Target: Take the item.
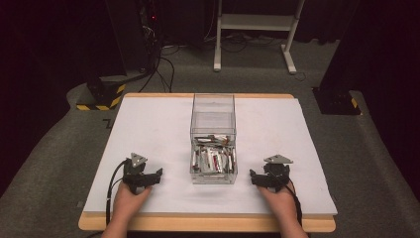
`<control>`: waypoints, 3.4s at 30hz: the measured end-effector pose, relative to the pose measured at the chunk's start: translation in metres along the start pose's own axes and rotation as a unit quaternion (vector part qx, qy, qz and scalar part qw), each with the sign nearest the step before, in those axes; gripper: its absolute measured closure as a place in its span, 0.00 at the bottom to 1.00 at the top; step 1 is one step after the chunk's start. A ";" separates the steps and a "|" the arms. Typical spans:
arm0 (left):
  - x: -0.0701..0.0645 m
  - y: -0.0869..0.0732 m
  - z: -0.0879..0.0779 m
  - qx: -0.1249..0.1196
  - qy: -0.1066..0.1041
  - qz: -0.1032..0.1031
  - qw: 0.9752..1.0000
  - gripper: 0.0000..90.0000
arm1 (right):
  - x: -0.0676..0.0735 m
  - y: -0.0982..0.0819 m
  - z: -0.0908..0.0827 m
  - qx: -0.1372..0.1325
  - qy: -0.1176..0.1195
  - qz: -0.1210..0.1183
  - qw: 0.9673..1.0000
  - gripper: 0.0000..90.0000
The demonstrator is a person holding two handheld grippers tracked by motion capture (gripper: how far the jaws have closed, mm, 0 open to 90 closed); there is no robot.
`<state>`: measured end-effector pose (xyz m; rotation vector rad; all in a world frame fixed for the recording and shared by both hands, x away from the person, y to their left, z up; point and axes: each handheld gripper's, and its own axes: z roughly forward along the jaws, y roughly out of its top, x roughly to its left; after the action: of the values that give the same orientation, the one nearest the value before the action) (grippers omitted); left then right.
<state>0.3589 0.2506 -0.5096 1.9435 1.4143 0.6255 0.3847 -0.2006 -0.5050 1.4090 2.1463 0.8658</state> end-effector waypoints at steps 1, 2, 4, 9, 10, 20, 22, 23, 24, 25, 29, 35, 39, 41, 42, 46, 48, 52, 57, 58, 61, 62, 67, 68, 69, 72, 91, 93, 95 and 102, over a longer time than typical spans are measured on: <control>0.000 0.000 0.000 0.000 0.000 0.000 1.000 0.16 | 0.000 0.000 0.000 0.001 0.000 0.000 1.000 0.12; 0.000 0.000 0.000 0.000 0.000 0.000 1.000 0.16 | 0.000 0.000 0.000 0.001 0.000 0.000 1.000 0.12; 0.000 0.000 0.000 0.000 0.000 0.000 1.000 0.16 | 0.000 0.000 0.000 0.001 0.001 0.000 1.000 0.12; 0.000 0.000 0.000 0.000 0.000 0.000 1.000 0.16 | 0.000 0.000 0.000 0.000 0.000 0.001 1.000 0.12; 0.000 0.000 0.000 0.000 0.000 0.000 1.000 0.16 | 0.000 0.000 0.000 0.000 0.000 -0.001 1.000 0.12; 0.000 0.000 0.000 0.000 0.000 0.000 1.000 0.16 | 0.001 0.000 -0.002 0.000 -0.006 -0.004 1.000 0.14; 0.000 0.000 0.000 0.000 0.000 0.000 1.000 0.16 | 0.000 0.000 -0.003 0.000 -0.008 -0.004 1.000 0.15; 0.000 0.000 0.000 0.000 0.000 -0.001 1.000 0.16 | -0.001 0.000 -0.004 -0.001 -0.007 -0.004 1.000 0.15; 0.000 0.000 0.000 0.000 0.000 -0.001 1.000 0.16 | -0.001 0.000 -0.004 -0.003 -0.005 -0.002 1.000 0.15; 0.000 0.000 0.000 0.000 0.000 -0.001 1.000 0.16 | -0.001 0.000 -0.005 -0.006 -0.003 0.000 1.000 0.15; 0.000 0.000 0.000 0.000 0.000 0.000 1.000 0.16 | -0.002 0.001 -0.008 -0.015 0.007 -0.001 1.000 0.16; 0.000 0.000 0.000 0.000 0.000 -0.001 1.000 0.16 | -0.001 0.003 -0.013 -0.033 0.012 -0.017 0.999 0.16; 0.000 0.000 0.000 0.000 0.000 -0.001 1.000 0.16 | -0.001 0.003 -0.017 -0.041 0.022 -0.021 0.999 0.16; 0.000 0.000 0.000 0.000 0.000 0.000 1.000 0.16 | 0.000 0.004 -0.019 -0.049 0.023 -0.026 0.998 0.16; 0.000 0.000 0.000 0.000 0.000 0.000 1.000 0.16 | 0.001 0.004 -0.019 -0.051 0.021 -0.027 0.998 0.16; 0.000 0.000 0.000 0.000 0.000 0.000 1.000 0.16 | 0.002 0.005 -0.022 -0.058 0.020 -0.034 0.998 0.16; 0.000 0.000 0.000 0.000 0.000 0.000 1.000 0.16 | 0.003 0.006 -0.024 -0.058 0.018 -0.037 0.997 0.16; 0.000 0.000 0.000 0.000 0.000 -0.001 1.000 0.16 | 0.005 0.007 -0.027 -0.062 0.018 -0.039 0.997 0.16; 0.000 0.000 0.000 0.000 0.000 0.000 1.000 0.16 | 0.006 0.010 -0.031 -0.067 0.024 -0.033 0.997 0.16; 0.000 0.000 0.000 0.000 0.000 -0.001 1.000 0.16 | 0.007 0.010 -0.032 -0.072 0.026 -0.033 0.997 0.16; 0.000 0.000 0.000 0.000 0.000 0.000 1.000 0.16 | 0.009 0.011 -0.034 -0.075 0.026 -0.037 0.996 0.16; 0.000 0.000 0.000 0.000 0.000 0.001 1.000 0.16 | 0.009 0.012 -0.035 -0.078 0.028 -0.037 0.996 0.16; 0.000 0.000 0.000 0.000 0.000 0.000 1.000 0.16 | 0.013 0.014 -0.039 -0.086 0.030 -0.040 0.995 0.16; 0.000 0.000 0.000 0.000 0.000 0.000 1.000 0.16 | 0.013 0.014 -0.039 -0.086 0.030 -0.040 0.995 0.16; 0.000 0.000 0.000 0.000 0.000 -0.001 1.000 0.16 | 0.014 0.015 -0.041 -0.090 0.032 -0.041 0.995 0.15; 0.000 0.000 0.000 0.000 0.000 0.000 1.000 0.16 | 0.015 0.016 -0.044 -0.094 0.033 -0.039 0.994 0.15; 0.000 0.000 0.000 0.000 0.000 0.000 1.000 0.16 | 0.023 0.028 -0.053 -0.113 0.046 -0.042 0.992 0.16; 0.000 0.000 0.000 0.002 0.000 0.001 1.000 0.16 | 0.023 0.029 -0.053 -0.113 0.047 -0.043 0.992 0.16; 0.000 0.000 0.000 0.002 0.000 0.002 1.000 0.16 | 0.025 0.031 -0.054 -0.115 0.047 -0.042 0.991 0.16; 0.000 0.000 0.000 0.002 0.000 0.002 1.000 0.16 | 0.028 0.035 -0.053 -0.117 0.050 -0.043 0.991 0.16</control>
<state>0.3588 0.2505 -0.5092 1.9495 1.4133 0.6256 0.3620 -0.1784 -0.4428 1.1699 2.0809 1.1347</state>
